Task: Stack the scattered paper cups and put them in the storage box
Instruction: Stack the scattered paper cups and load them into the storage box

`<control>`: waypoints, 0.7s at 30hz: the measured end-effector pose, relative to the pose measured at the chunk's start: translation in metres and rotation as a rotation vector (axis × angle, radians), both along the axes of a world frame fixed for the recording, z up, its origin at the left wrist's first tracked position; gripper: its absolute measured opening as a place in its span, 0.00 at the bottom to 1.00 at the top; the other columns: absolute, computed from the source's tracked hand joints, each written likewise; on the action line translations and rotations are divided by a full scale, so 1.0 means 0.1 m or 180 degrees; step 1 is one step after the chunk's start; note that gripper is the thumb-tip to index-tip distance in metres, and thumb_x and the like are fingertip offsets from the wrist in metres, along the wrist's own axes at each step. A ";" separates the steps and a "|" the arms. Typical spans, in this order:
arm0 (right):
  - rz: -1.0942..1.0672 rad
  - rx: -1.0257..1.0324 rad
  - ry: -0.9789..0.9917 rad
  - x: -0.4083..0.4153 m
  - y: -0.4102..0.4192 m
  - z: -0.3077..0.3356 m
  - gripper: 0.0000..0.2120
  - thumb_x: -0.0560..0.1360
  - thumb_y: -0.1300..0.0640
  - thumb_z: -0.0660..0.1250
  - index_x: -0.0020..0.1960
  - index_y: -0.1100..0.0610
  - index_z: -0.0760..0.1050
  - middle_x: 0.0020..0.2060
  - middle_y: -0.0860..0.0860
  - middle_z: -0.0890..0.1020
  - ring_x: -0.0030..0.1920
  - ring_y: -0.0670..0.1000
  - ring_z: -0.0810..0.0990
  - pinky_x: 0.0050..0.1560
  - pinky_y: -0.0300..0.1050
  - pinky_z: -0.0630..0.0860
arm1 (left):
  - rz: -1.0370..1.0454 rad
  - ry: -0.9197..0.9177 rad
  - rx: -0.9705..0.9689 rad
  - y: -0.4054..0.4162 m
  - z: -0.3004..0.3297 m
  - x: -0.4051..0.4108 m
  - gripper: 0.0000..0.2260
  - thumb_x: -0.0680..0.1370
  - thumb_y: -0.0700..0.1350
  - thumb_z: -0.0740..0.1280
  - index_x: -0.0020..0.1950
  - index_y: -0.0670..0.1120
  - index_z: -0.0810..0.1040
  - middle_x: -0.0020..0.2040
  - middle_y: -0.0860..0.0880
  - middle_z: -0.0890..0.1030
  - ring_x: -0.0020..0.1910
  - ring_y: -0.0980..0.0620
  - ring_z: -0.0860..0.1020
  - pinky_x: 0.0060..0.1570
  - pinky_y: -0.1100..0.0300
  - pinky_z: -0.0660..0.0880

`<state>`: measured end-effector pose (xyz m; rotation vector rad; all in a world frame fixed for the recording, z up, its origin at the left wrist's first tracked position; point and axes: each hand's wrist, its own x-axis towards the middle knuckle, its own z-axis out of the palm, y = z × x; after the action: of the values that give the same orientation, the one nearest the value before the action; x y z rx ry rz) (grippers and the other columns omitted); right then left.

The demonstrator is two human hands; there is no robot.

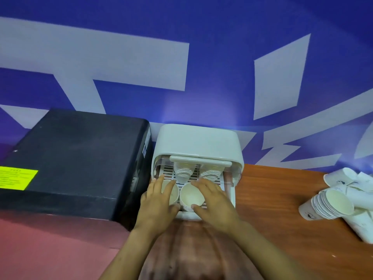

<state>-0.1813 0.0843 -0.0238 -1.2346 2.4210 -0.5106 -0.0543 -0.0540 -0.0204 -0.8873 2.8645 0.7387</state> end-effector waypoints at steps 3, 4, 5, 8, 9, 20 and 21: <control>-0.0028 0.0021 0.0055 -0.01 0.21 0.17 0.25 0.72 0.42 0.59 0.68 0.47 0.68 0.66 0.43 0.70 0.66 0.47 0.68 0.66 0.44 0.66 | -0.0146 0.0197 -0.0105 0.11 0.19 0.11 0.26 0.78 0.55 0.61 0.75 0.56 0.58 0.76 0.53 0.56 0.76 0.51 0.53 0.70 0.53 0.58; -0.0039 0.0049 0.0071 0.00 0.29 0.23 0.24 0.73 0.42 0.59 0.66 0.48 0.70 0.64 0.44 0.73 0.64 0.47 0.71 0.64 0.44 0.68 | -0.0252 0.0256 -0.0158 0.15 0.24 0.13 0.25 0.78 0.55 0.61 0.74 0.56 0.60 0.74 0.55 0.60 0.74 0.52 0.58 0.68 0.54 0.60; -0.0048 0.0096 0.0108 0.01 0.37 0.28 0.21 0.74 0.44 0.60 0.65 0.48 0.72 0.62 0.44 0.75 0.62 0.47 0.73 0.60 0.43 0.70 | -0.0390 0.0290 -0.0212 0.18 0.30 0.14 0.23 0.78 0.55 0.61 0.73 0.55 0.61 0.72 0.55 0.63 0.71 0.52 0.62 0.66 0.55 0.63; -0.0206 0.0144 0.0268 0.06 0.62 0.42 0.14 0.76 0.48 0.62 0.61 0.47 0.74 0.56 0.42 0.79 0.53 0.44 0.77 0.50 0.41 0.73 | -0.0750 0.0427 -0.0255 0.36 0.40 0.10 0.20 0.79 0.54 0.60 0.70 0.54 0.65 0.67 0.55 0.70 0.64 0.51 0.69 0.60 0.56 0.68; -0.0271 0.0113 0.0288 0.08 0.72 0.45 0.14 0.76 0.48 0.63 0.60 0.47 0.74 0.55 0.42 0.79 0.50 0.44 0.78 0.49 0.41 0.73 | -0.0796 0.0484 -0.0230 0.46 0.41 0.07 0.19 0.78 0.53 0.61 0.70 0.54 0.66 0.65 0.55 0.71 0.62 0.51 0.71 0.59 0.56 0.69; -0.0158 0.0438 0.0011 -0.25 2.20 0.59 0.16 0.75 0.47 0.63 0.62 0.46 0.73 0.51 0.43 0.79 0.50 0.45 0.77 0.52 0.44 0.75 | -0.1016 0.0138 0.0031 1.70 0.47 -0.18 0.18 0.78 0.53 0.62 0.67 0.53 0.70 0.64 0.52 0.75 0.62 0.51 0.74 0.59 0.57 0.71; -0.0148 0.0473 0.0008 -0.32 2.39 0.58 0.16 0.75 0.47 0.63 0.62 0.46 0.73 0.52 0.44 0.78 0.51 0.46 0.77 0.53 0.44 0.75 | -0.1017 0.0089 0.0014 1.87 0.47 -0.25 0.18 0.78 0.53 0.62 0.67 0.53 0.69 0.64 0.52 0.75 0.62 0.52 0.74 0.59 0.58 0.71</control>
<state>-0.2137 0.3236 0.0346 -1.1198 2.4456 -0.3351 -0.0791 0.1327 0.0265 -0.4034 2.9226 0.7234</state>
